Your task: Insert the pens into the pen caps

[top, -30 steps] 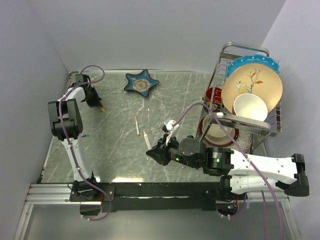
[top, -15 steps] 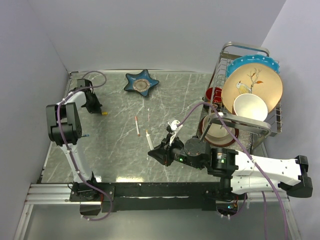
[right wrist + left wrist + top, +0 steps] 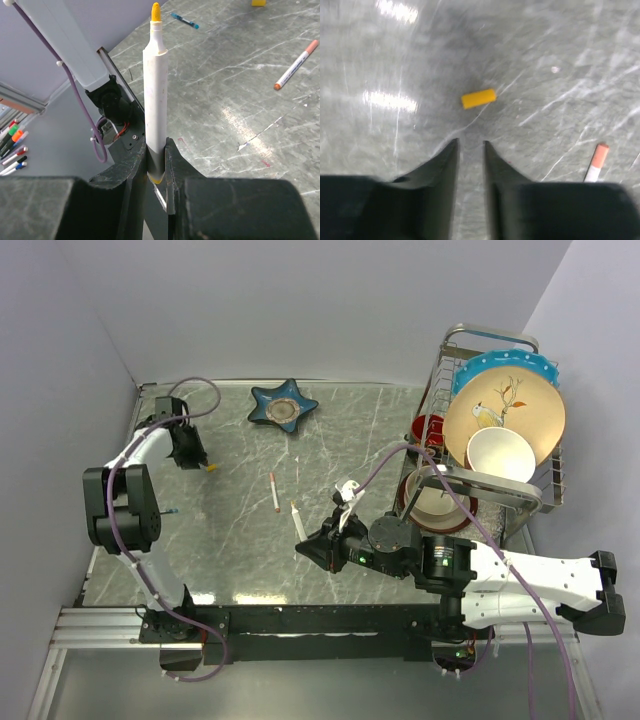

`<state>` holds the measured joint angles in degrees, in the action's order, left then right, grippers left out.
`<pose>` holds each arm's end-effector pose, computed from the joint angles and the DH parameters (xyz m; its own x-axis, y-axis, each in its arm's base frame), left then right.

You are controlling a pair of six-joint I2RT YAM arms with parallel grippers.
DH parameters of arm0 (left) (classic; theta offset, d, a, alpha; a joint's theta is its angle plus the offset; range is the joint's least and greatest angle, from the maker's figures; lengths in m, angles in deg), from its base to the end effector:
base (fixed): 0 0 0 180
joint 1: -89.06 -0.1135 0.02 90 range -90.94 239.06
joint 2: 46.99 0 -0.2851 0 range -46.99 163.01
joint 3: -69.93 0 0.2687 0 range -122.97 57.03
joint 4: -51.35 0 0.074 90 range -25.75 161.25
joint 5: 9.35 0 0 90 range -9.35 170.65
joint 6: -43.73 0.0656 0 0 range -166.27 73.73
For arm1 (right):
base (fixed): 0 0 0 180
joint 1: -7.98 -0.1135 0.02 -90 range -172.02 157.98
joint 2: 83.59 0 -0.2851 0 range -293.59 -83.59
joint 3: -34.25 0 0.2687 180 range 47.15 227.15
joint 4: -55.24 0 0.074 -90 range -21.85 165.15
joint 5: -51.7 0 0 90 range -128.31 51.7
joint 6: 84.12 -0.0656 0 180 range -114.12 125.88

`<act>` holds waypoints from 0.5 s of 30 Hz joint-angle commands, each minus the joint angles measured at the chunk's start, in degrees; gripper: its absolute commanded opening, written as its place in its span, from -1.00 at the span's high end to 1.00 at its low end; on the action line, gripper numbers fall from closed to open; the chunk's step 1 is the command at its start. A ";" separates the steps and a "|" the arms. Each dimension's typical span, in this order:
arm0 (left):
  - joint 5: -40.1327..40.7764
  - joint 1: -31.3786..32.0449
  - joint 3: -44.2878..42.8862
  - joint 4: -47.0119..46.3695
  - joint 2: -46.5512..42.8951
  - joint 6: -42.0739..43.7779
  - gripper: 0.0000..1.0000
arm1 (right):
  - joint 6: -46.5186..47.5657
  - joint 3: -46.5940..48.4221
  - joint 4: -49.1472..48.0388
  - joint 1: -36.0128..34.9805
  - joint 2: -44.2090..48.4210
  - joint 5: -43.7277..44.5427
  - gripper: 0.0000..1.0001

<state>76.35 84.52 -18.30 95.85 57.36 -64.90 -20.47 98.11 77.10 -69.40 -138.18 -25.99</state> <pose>0.4163 0.0281 0.1936 -0.8096 -0.3838 -0.4440 -0.3175 0.9227 -0.2186 0.0693 0.2456 0.3590 -0.4457 -0.0057 -0.8952 -0.7925 0.4676 0.3915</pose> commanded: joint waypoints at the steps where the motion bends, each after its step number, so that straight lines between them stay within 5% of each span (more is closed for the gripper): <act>1: -7.02 0.31 -3.15 -2.77 0.13 8.34 0.19 | -1.69 -0.42 -2.71 -0.05 1.41 0.87 1.00; 15: -0.45 2.16 -6.58 -2.94 7.26 14.24 0.03 | -0.99 -1.21 1.68 -0.05 6.95 3.59 1.00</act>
<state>74.04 86.51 -22.65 94.08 64.66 -52.90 -20.51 97.81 79.06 -69.40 -133.26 -24.33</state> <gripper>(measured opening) 0.478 0.208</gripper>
